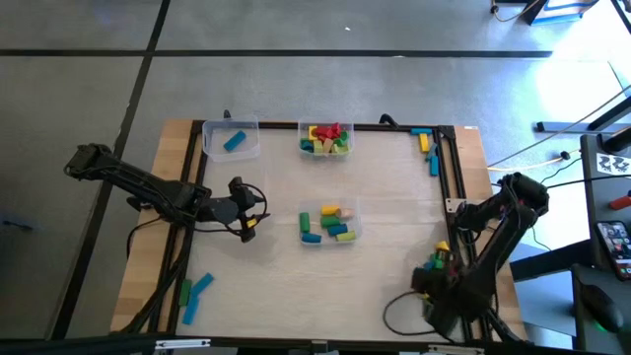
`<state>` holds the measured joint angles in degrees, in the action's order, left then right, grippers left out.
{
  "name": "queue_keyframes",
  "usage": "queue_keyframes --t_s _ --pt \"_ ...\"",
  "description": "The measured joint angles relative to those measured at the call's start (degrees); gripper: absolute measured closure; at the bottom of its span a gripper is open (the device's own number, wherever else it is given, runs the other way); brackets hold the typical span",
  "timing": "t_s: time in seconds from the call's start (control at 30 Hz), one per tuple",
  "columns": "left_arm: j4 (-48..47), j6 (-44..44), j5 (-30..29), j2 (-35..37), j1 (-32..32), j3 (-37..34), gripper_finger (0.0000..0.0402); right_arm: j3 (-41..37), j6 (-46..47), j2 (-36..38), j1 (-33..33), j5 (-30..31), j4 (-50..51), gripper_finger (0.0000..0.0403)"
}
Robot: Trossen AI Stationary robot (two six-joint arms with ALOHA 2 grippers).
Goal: Sort blocks by size
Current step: Put the orange arch block into the top right transparent bin
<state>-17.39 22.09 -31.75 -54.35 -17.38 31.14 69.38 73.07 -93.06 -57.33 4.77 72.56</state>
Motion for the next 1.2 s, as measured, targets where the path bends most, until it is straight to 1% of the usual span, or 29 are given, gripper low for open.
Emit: queue_keyframes --t_s 0.17,0.2,0.27,0.5,0.67,0.77,0.87,1.0,1.2 --pt "0.00 0.00 0.00 -0.02 -0.01 0.00 0.0183 2.76 0.21 0.00 6.08 15.24 -0.68 0.0345" --pt "0.00 0.00 0.00 0.00 0.00 0.00 0.0183 2.92 -0.04 0.00 7.47 17.57 -0.75 0.0342" --pt "0.00 0.00 0.00 0.00 0.01 0.00 0.0183 2.95 -0.97 0.00 10.49 20.24 -0.47 0.0340" --pt "0.00 0.02 0.00 -0.01 -0.01 0.00 0.0183 2.95 -12.99 0.00 21.07 25.04 -0.55 0.0354" --pt "0.00 0.02 0.00 0.00 0.01 0.00 0.0183 2.95 -22.34 0.00 28.82 26.68 -1.01 0.0346" --pt "0.02 0.02 0.00 -0.02 0.00 0.00 0.0183 2.95 -28.29 0.00 33.02 28.52 -2.66 0.0346" --pt "0.02 0.18 0.00 -0.01 0.00 0.00 0.0183 2.95 -34.85 0.00 37.65 28.84 -4.36 0.0346" --pt "0.02 1.76 0.00 0.00 0.01 0.00 0.0183 2.95 -42.53 0.00 44.00 29.21 -9.33 0.0346" --pt "0.02 1.49 0.00 0.00 0.01 0.00 0.0183 2.95 -55.04 0.00 52.70 29.16 -21.86 0.0346"
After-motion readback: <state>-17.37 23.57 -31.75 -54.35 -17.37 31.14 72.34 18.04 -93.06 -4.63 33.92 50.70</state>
